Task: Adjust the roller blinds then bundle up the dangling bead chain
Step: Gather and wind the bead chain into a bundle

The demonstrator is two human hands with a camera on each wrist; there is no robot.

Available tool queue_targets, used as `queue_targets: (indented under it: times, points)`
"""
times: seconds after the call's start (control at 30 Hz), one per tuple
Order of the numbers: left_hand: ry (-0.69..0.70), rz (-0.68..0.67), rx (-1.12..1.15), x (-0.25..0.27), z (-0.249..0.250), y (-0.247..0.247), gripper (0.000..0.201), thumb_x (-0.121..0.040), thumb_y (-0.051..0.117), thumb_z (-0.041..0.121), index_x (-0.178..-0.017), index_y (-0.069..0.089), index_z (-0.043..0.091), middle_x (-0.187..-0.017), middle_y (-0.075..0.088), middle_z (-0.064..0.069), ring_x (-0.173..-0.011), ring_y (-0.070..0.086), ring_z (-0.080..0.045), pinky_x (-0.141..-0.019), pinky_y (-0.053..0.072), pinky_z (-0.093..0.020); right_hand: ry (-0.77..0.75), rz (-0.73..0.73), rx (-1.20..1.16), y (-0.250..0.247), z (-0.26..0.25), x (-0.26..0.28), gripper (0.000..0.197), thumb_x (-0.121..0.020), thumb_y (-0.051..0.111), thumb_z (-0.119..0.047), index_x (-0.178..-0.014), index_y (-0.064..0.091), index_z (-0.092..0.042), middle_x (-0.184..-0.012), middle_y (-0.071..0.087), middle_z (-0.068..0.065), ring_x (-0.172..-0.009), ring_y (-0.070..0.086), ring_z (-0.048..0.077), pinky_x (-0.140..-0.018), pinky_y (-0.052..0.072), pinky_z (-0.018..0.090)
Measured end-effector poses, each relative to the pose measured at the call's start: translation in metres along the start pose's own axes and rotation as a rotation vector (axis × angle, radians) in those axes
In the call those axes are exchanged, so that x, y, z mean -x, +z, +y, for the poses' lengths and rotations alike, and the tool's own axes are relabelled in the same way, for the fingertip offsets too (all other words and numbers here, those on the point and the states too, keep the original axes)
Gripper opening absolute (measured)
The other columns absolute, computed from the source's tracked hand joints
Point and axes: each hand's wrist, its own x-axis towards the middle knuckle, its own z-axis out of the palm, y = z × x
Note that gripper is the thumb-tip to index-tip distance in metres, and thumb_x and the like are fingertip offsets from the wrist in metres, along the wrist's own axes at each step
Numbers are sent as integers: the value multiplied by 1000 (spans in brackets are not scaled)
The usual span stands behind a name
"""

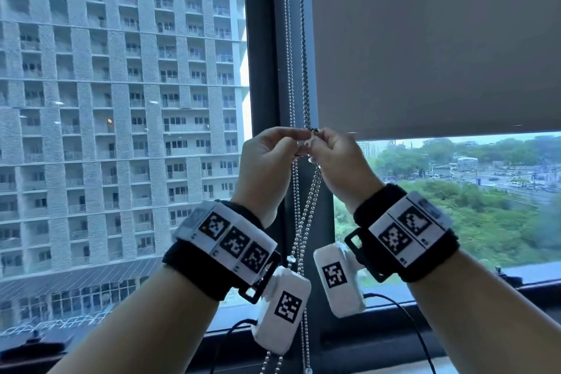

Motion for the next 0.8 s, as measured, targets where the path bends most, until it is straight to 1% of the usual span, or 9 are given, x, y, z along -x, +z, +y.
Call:
queue_targets:
  times: [0.13, 0.23, 0.3, 0.37, 0.43, 0.5, 0.6, 0.7, 0.8]
  points:
    - [176, 91, -290, -7, -1, 1, 27, -82, 47, 0, -77, 70, 13, -77, 69, -5, -61, 62, -3, -59, 47, -15, 1, 15, -32, 2, -3, 0, 18, -92, 43, -16, -91, 58, -7, -82, 59, 19, -74, 46, 19, -69, 38, 35]
    - [311, 125, -616, -16, -6, -6, 23, -79, 50, 12, -79, 72, 18, -88, 68, -7, -80, 60, -9, -72, 40, -11, -7, 21, -40, 2, -4, -1, 17, -92, 43, -17, -89, 56, -7, -82, 52, 11, -75, 47, 18, -66, 37, 32]
    - [315, 114, -719, -20, -10, -9, 21, -82, 52, 10, -81, 73, 11, -86, 66, -8, -86, 58, -15, -77, 42, -19, -28, 29, -70, 3, -3, -2, 16, -93, 43, -16, -88, 56, -8, -82, 52, 10, -76, 48, 18, -63, 36, 31]
    - [285, 84, -698, -21, -11, -11, 24, -83, 49, 13, -78, 71, 3, -72, 62, -6, -70, 56, -15, -65, 43, -32, -64, 37, -98, 3, -4, -1, 16, -93, 43, -15, -80, 53, -15, -80, 52, 9, -77, 49, 18, -63, 38, 28]
    - [187, -21, -512, -23, -10, -10, 26, -86, 45, 10, -78, 68, 4, -58, 57, 4, -54, 49, -7, -54, 39, -27, -51, -18, -183, 4, -4, 3, 20, -94, 40, -13, -79, 52, -18, -77, 54, 4, -76, 51, 16, -63, 41, 19]
    - [-19, -161, -209, -25, -6, -7, 27, -91, 42, 5, -92, 69, 6, -70, 64, 3, -65, 58, -8, -63, 49, -23, 27, -118, -325, 5, -2, 7, 23, -96, 36, -16, -83, 54, -19, -77, 57, -2, -75, 54, 13, -70, 43, 21]
    - [-245, -340, 139, -26, -3, -7, 27, -94, 44, 14, -104, 68, 6, -84, 65, -8, -79, 59, -20, -75, 50, -35, 150, -269, -570, 3, 5, 11, 28, -96, 34, -25, -81, 56, -17, -79, 61, -1, -78, 54, 16, -76, 40, 34]
    - [-189, -336, 100, -24, -4, -8, 23, -93, 50, 20, -91, 70, 8, -78, 64, -7, -73, 58, -17, -70, 50, -31, 177, -307, -690, -4, 7, 14, 30, -96, 35, -25, -75, 56, -20, -69, 62, -7, -74, 54, 14, -74, 38, 33]
    - [-38, -282, -93, -25, -6, -6, 22, -93, 53, 21, -81, 65, 8, -73, 64, -5, -67, 59, -15, -68, 51, -30, 162, -265, -585, -7, 10, 13, 21, -94, 42, -26, -84, 60, -21, -76, 62, -7, -84, 55, 14, -81, 36, 36]
